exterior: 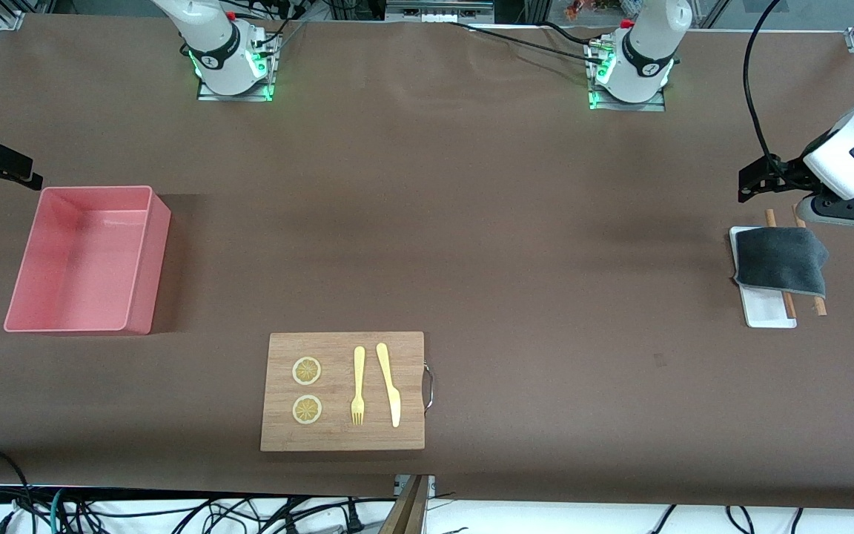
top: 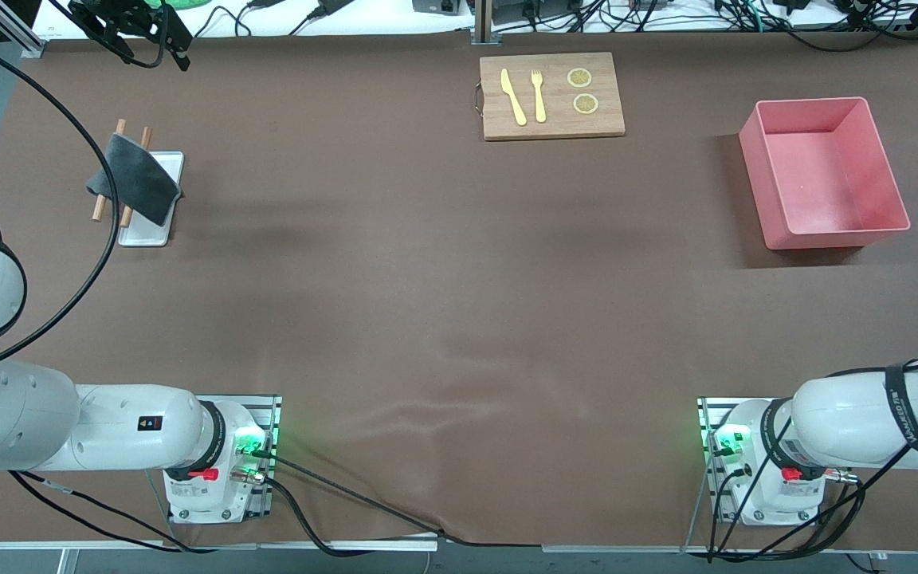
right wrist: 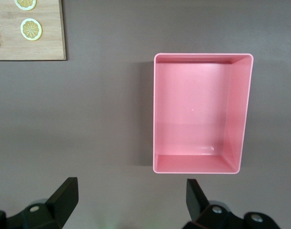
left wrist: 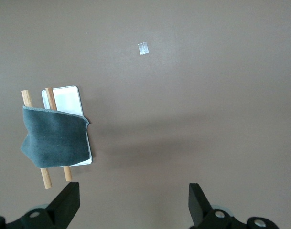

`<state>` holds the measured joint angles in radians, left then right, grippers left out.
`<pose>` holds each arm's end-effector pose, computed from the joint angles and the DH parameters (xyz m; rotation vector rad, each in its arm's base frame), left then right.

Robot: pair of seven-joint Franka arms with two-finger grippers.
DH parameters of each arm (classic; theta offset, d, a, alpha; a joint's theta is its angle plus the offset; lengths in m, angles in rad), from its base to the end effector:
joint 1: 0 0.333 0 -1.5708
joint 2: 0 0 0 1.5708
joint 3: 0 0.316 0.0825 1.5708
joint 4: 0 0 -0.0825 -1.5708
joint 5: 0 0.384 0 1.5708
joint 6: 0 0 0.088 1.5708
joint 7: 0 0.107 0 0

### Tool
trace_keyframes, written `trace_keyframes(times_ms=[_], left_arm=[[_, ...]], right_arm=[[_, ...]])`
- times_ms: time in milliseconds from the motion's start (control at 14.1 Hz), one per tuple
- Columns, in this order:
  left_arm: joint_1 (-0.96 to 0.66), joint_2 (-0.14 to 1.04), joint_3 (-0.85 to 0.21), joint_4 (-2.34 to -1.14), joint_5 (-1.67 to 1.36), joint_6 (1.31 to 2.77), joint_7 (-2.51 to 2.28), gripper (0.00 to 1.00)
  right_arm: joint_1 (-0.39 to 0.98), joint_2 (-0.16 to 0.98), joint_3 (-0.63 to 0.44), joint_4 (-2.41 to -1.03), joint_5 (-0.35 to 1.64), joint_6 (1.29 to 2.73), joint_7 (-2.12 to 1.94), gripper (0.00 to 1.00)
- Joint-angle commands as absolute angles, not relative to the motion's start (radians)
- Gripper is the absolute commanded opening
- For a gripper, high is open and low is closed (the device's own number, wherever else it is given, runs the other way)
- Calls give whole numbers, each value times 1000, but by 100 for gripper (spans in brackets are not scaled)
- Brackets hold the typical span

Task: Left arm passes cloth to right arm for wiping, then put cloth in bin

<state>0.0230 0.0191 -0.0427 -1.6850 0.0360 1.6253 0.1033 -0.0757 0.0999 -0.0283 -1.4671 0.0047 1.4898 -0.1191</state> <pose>0.5594 -0.0072 0.5646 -3.1012 0.1963 0.1246 0.5738 -0.0585 0.6097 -3.1288 -0.0240 0.1197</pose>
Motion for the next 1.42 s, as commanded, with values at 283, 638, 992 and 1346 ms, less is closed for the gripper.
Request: trace_keyframes(times_ms=[283, 638, 992, 1346], left_arm=[[31, 23, -44, -1667, 21, 1597, 130, 100], [118, 72, -34, -1667, 38, 1595, 298, 100], [343, 156, -34, -1666, 67, 1695, 772, 100], [489, 253, -35, -1664, 63, 1845, 1288, 100]], right_arm=[[-83, 92, -28, -1477, 21, 1499, -129, 100], [-83, 92, -28, -1477, 21, 1499, -129, 100], [-83, 92, -28, -1477, 21, 1497, -129, 100], [-83, 92, -28, -1479, 23, 1499, -129, 100]])
